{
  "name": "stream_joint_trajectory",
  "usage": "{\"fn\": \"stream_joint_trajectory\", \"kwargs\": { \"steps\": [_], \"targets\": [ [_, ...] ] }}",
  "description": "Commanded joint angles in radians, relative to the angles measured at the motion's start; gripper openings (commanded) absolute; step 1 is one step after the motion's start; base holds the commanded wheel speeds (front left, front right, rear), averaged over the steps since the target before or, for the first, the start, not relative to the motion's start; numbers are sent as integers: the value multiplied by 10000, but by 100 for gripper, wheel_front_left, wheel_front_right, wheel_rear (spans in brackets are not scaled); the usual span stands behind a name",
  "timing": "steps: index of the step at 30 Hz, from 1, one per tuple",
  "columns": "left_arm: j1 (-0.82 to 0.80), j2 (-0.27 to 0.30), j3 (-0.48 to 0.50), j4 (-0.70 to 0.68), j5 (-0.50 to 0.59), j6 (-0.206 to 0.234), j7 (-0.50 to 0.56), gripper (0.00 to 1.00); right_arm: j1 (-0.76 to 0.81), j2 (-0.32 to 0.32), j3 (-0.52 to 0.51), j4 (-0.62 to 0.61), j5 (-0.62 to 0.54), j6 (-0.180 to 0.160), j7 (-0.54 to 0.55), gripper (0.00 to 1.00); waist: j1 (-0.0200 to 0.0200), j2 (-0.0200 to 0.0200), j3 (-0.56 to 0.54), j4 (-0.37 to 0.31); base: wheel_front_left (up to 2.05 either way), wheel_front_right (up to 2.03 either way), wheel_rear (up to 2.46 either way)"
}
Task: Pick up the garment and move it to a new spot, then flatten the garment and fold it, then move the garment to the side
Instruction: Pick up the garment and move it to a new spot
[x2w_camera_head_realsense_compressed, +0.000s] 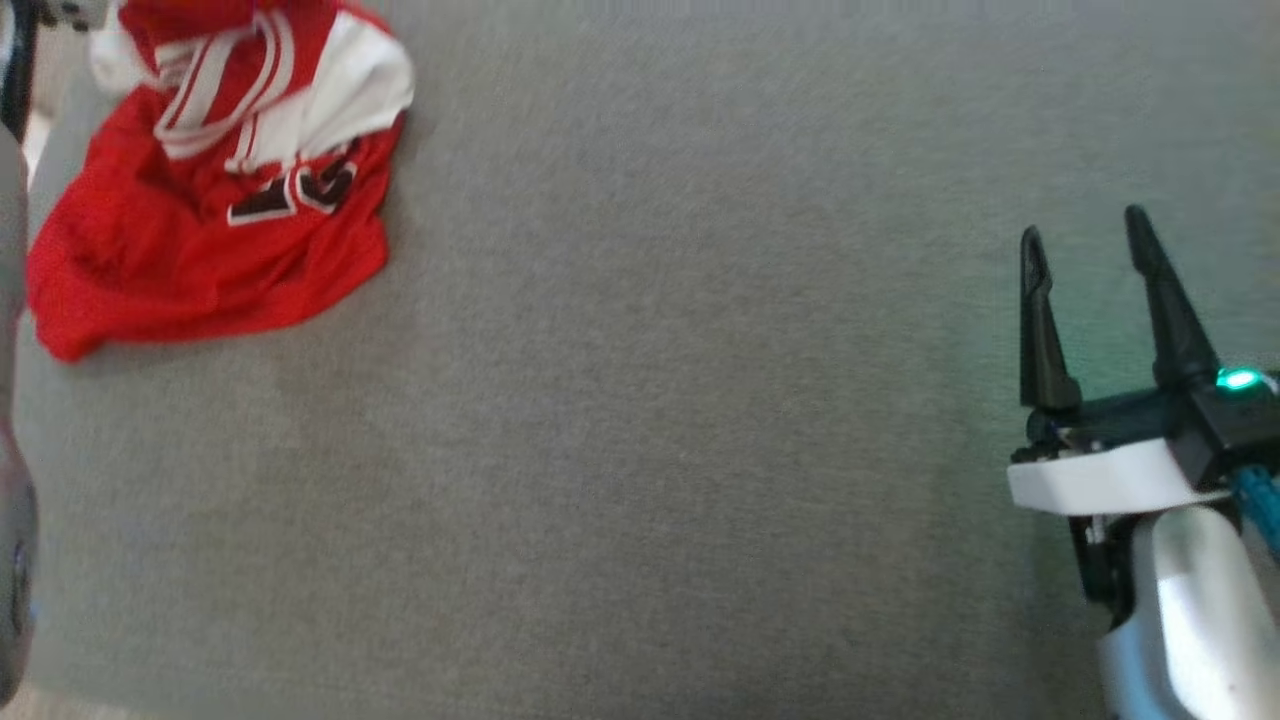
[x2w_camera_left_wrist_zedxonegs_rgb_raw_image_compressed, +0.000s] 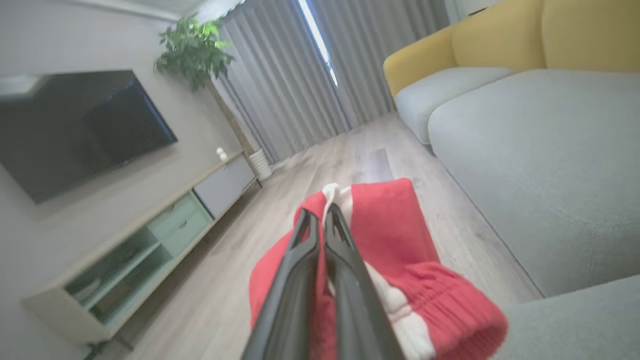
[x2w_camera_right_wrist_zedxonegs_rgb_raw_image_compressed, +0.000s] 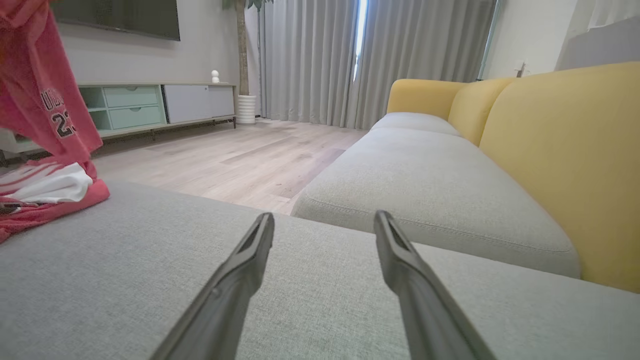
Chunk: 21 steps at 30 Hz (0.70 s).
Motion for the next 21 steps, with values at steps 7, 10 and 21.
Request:
{"fn": "stream_joint_trajectory", "kwargs": {
  "steps": [7,10,21],
  "targets": [
    [-920,69,-1511,-787,138,-69,453,0,567,240,300,-159,471,73,-53,100,2,0,-1976,-1897,0,0,0],
    [-877,-234,-2503,-1254,-544,-71,463,0,789,245,389,-153,892,73,-53,100,2,0,-2333,-2527,0,0,0],
    [-424,-43,-6179,-4416,-3321,-73,1191,0,1027,249,802,-206,1697,73,-53,100,2,0,-2532,-4497,0,0,0]
  ]
}}
